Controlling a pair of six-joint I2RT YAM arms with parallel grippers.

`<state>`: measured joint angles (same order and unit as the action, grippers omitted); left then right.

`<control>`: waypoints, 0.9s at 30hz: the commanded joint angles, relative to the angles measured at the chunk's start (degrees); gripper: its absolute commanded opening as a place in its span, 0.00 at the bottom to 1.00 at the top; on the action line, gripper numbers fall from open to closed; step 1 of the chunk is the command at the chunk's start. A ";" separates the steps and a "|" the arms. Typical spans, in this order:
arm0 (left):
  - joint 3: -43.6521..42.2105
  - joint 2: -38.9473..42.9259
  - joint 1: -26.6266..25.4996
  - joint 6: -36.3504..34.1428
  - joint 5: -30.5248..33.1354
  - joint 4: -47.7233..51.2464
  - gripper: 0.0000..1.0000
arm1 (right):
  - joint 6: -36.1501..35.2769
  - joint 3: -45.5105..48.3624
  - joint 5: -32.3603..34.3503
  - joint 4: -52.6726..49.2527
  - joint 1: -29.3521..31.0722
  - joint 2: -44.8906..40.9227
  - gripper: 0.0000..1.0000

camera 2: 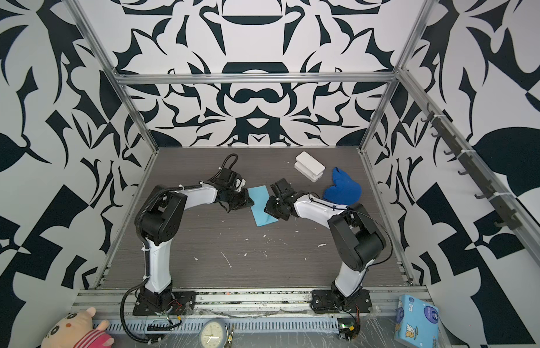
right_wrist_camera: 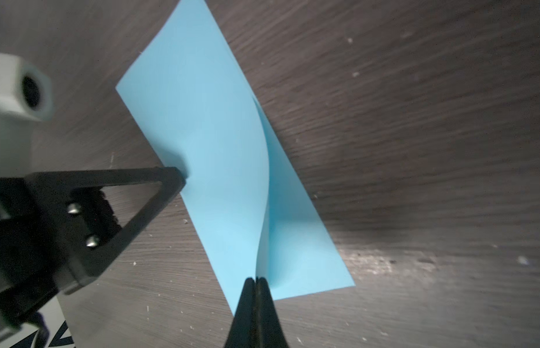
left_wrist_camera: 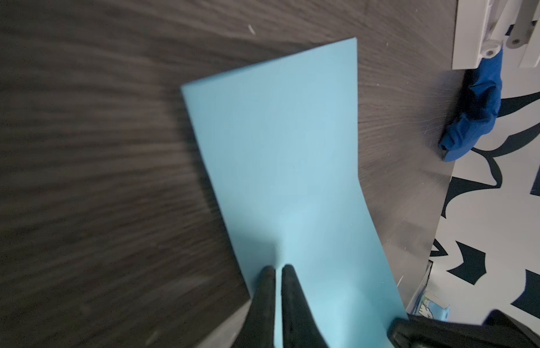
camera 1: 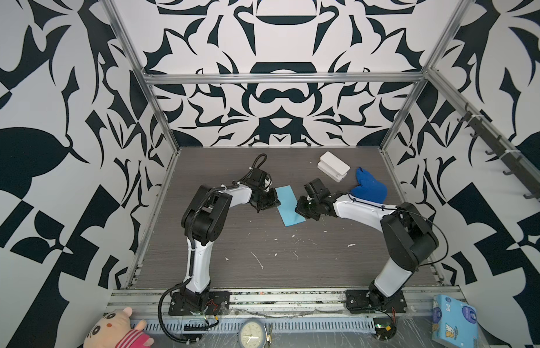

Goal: Fold a paper plane with a square sheet of paper (pick it up from the middle)

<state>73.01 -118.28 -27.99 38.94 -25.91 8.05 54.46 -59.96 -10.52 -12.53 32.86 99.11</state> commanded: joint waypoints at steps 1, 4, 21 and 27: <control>0.11 -1.47 0.12 -0.71 1.14 2.49 0.11 | -1.02 -3.32 -3.08 3.48 0.27 1.96 0.00; -0.04 -1.43 0.12 -0.72 1.33 2.54 0.11 | -0.35 -4.11 -4.75 6.33 0.43 4.30 0.00; 0.29 -0.28 0.12 -0.62 0.75 2.13 0.12 | -0.01 -2.10 -4.41 19.70 1.36 9.08 0.00; 0.15 -0.55 0.13 -0.53 0.74 2.32 0.12 | -0.27 -1.38 -4.07 20.60 1.33 9.80 0.00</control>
<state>73.01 -118.28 -27.99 38.94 -26.00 7.99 54.50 -61.67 -15.33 5.48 33.91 108.90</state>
